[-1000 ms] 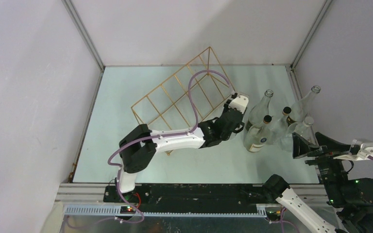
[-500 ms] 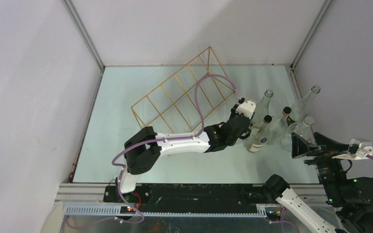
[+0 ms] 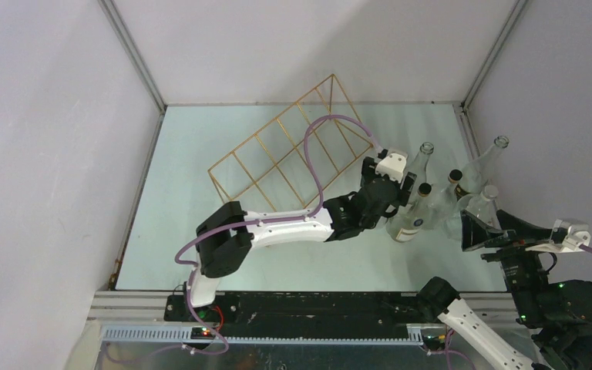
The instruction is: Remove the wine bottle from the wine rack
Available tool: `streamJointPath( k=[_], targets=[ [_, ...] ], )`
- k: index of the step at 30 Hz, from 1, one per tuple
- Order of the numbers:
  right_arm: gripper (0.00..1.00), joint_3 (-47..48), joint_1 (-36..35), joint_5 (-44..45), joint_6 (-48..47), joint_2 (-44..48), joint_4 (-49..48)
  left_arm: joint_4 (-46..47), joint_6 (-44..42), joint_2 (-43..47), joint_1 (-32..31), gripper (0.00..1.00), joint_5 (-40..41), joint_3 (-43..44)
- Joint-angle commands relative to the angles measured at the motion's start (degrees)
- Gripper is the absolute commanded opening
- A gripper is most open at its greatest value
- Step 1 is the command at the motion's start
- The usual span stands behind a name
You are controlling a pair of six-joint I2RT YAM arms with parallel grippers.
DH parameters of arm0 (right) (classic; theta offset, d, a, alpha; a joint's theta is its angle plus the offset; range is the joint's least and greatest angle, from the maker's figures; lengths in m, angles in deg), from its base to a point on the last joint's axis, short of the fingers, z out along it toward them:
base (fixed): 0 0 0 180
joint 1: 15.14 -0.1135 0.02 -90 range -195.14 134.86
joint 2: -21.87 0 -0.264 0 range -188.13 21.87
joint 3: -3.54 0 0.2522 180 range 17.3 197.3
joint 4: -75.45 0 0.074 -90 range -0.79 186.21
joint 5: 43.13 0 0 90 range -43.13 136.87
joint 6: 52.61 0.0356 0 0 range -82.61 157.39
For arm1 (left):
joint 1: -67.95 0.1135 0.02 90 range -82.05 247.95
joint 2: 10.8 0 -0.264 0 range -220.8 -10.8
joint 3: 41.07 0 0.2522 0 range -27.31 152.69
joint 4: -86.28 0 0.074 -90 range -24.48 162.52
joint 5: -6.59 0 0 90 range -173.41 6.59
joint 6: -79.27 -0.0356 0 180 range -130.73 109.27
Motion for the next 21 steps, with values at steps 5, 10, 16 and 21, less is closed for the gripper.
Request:
streamJointPath(
  k=[5,10,16,21],
  targets=[
    [0.92,-0.23,-0.21,0.05,0.13,-1.07,-1.37,1.01,-1.34,8.30,-0.34,0.84,4.31,-2.14],
    [0.92,-0.24,-0.33,-0.21,-0.33,-1.76,-1.61,-0.91,-2.21,14.46,-0.34,0.85,5.80,-5.97],
    [0.92,-0.25,-0.36,-1.48,0.40,-4.38,-1.46,-3.70,-1.96,24.10,-0.34,0.87,9.35,-14.58],
    [0.92,-0.23,-0.36,-2.95,1.29,-6.79,-1.51,-11.39,3.78,34.69,1.10,0.88,8.61,-23.71]
  ],
)
